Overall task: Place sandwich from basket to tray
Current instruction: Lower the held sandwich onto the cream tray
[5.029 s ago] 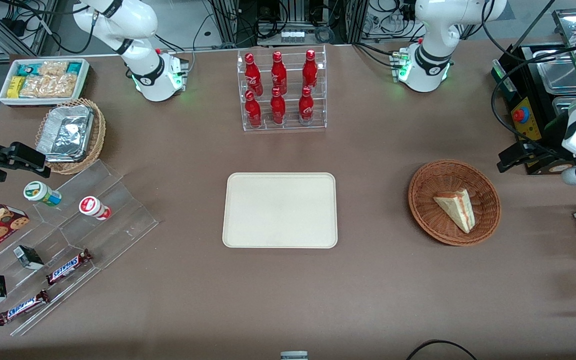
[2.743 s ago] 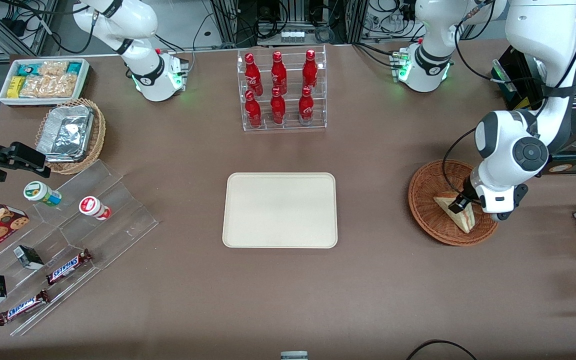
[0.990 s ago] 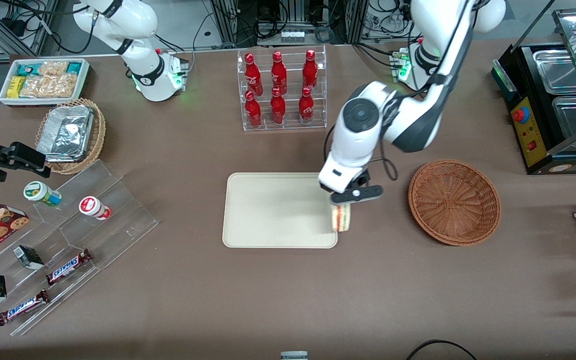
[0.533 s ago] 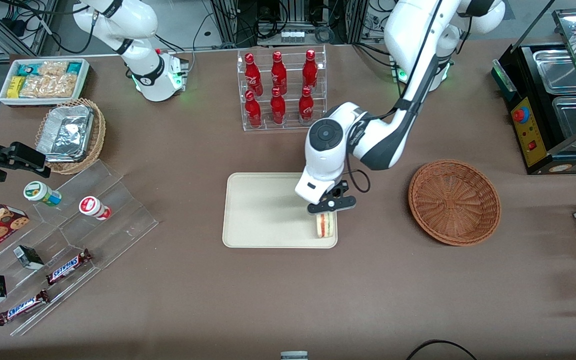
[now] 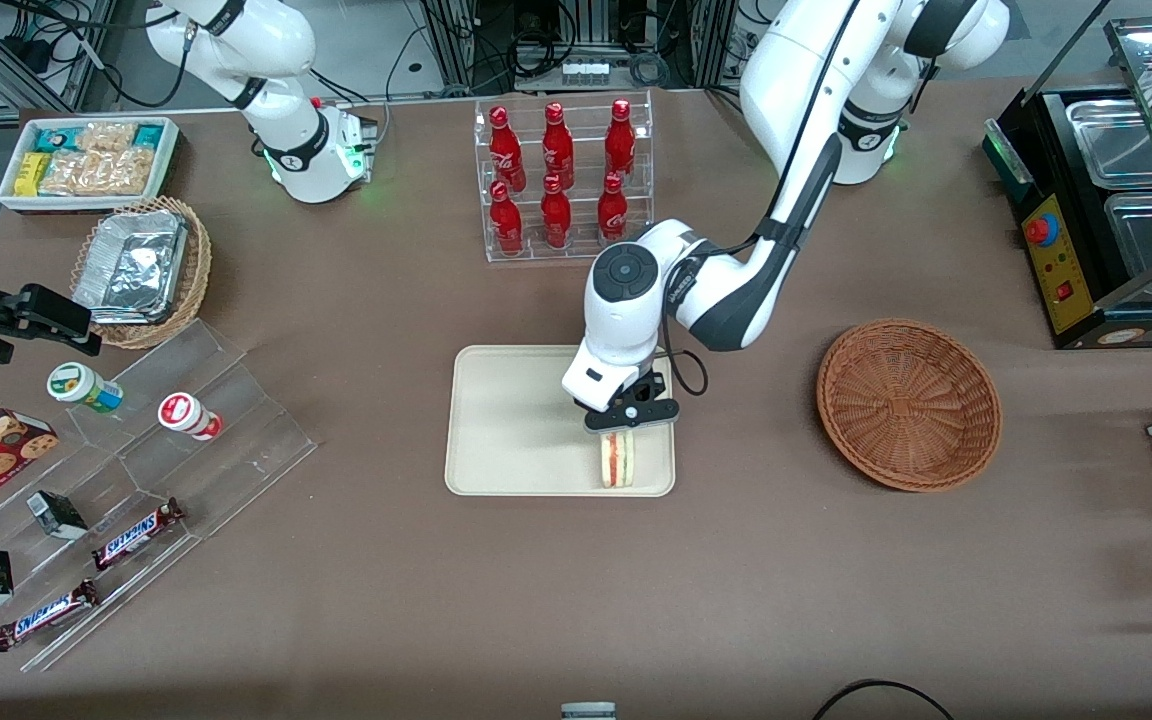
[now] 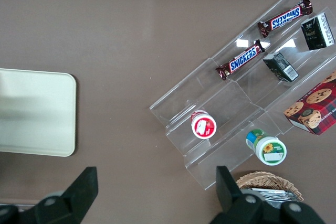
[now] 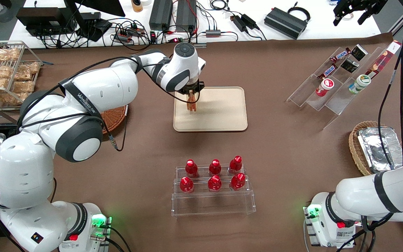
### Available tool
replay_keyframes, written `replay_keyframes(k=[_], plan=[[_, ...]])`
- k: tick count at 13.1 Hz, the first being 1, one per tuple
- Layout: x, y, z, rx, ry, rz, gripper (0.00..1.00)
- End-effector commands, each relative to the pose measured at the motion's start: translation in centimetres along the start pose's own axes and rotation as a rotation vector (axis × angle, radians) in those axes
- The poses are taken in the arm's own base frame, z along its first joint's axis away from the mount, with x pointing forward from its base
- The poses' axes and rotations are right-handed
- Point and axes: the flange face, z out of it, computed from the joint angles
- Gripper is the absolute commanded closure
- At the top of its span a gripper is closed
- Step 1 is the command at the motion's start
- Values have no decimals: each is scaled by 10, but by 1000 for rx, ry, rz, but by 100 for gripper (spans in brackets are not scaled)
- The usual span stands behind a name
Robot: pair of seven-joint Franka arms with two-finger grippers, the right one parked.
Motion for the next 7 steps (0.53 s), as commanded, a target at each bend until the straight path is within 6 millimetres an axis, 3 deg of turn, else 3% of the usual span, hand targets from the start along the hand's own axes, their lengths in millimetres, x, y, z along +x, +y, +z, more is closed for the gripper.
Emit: replay_keyframes(k=[1,4,5,6,7], plan=[[-10,11,16,24,21,-13,86],[-13,8,28,59,34,13,85],[-14,7,30,63,32,17,74],[-12,7,27,61,34,21,60],[-10,6,23,62,35,26,14]])
